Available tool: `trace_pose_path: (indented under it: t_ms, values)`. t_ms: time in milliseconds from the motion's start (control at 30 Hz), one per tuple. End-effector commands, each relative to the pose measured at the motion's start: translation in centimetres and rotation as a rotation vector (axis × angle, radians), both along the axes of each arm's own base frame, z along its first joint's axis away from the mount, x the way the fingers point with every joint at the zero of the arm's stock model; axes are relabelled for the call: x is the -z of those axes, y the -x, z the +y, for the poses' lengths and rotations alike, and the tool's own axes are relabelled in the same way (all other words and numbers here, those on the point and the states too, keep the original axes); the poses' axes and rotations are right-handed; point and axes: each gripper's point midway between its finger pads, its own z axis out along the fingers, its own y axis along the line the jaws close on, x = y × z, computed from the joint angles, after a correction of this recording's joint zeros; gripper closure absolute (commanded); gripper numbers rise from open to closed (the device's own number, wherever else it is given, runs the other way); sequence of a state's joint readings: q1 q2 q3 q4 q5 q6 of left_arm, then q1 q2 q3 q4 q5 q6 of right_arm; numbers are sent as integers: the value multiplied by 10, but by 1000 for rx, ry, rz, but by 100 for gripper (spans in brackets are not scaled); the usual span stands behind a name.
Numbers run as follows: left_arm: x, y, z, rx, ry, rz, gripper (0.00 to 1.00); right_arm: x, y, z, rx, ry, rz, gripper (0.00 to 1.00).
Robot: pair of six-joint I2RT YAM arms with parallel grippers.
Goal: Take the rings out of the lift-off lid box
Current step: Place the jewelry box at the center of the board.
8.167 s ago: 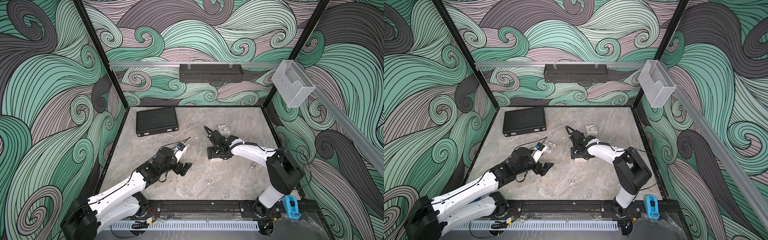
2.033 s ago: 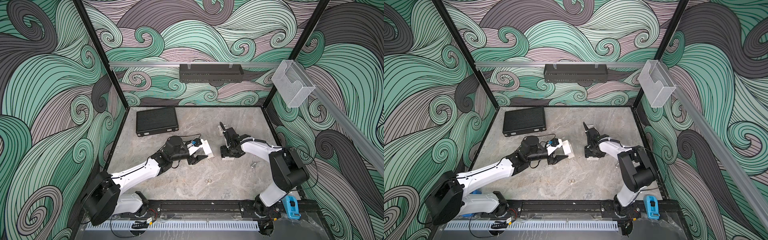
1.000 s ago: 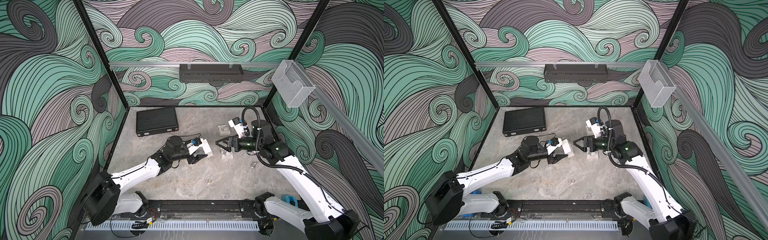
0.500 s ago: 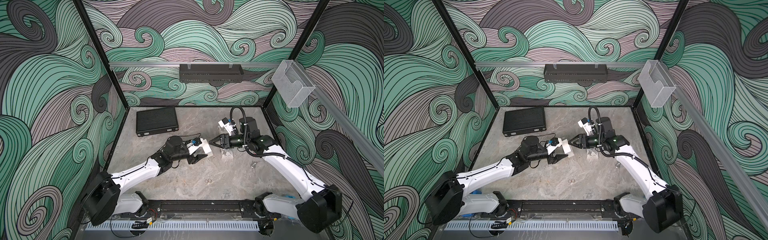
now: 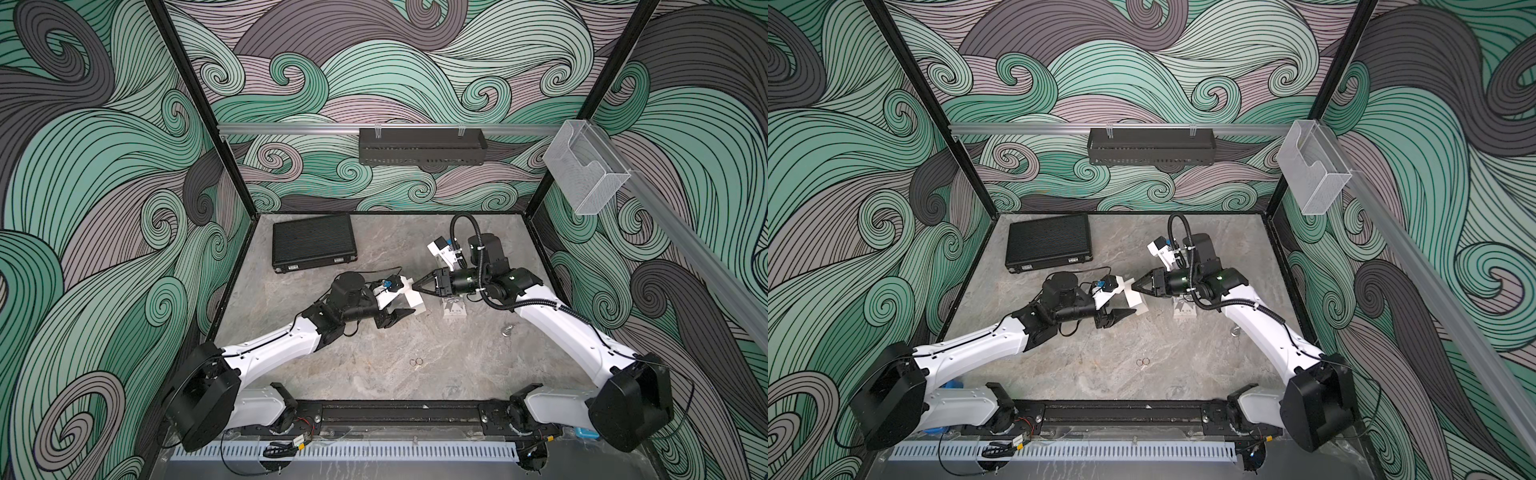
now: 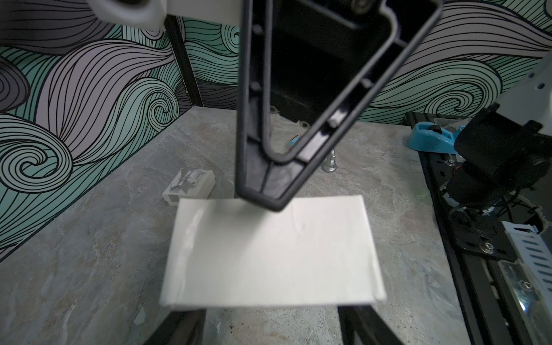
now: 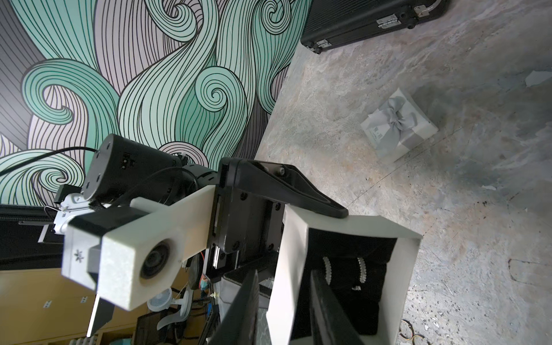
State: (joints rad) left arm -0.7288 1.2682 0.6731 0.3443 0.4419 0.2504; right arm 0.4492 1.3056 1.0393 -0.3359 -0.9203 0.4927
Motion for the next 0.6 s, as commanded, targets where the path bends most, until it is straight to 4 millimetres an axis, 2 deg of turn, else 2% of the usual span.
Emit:
trace_pose_path:
  t_ms: [0, 233, 500, 567]
  values:
    - [-19, -4, -5, 7, 38, -20, 41, -10, 2, 6, -36, -40, -13, 75]
    - [-21, -4, -6, 11, 40, -22, 41, -7, 3, 11, -47, -47, 14, 81]
    - [-21, -4, -5, 12, 36, -28, 41, -5, 2, 16, -54, -60, 38, 99]
    - [-20, -4, -5, 11, 34, -28, 41, -5, 1, 16, -51, -60, 41, 100]
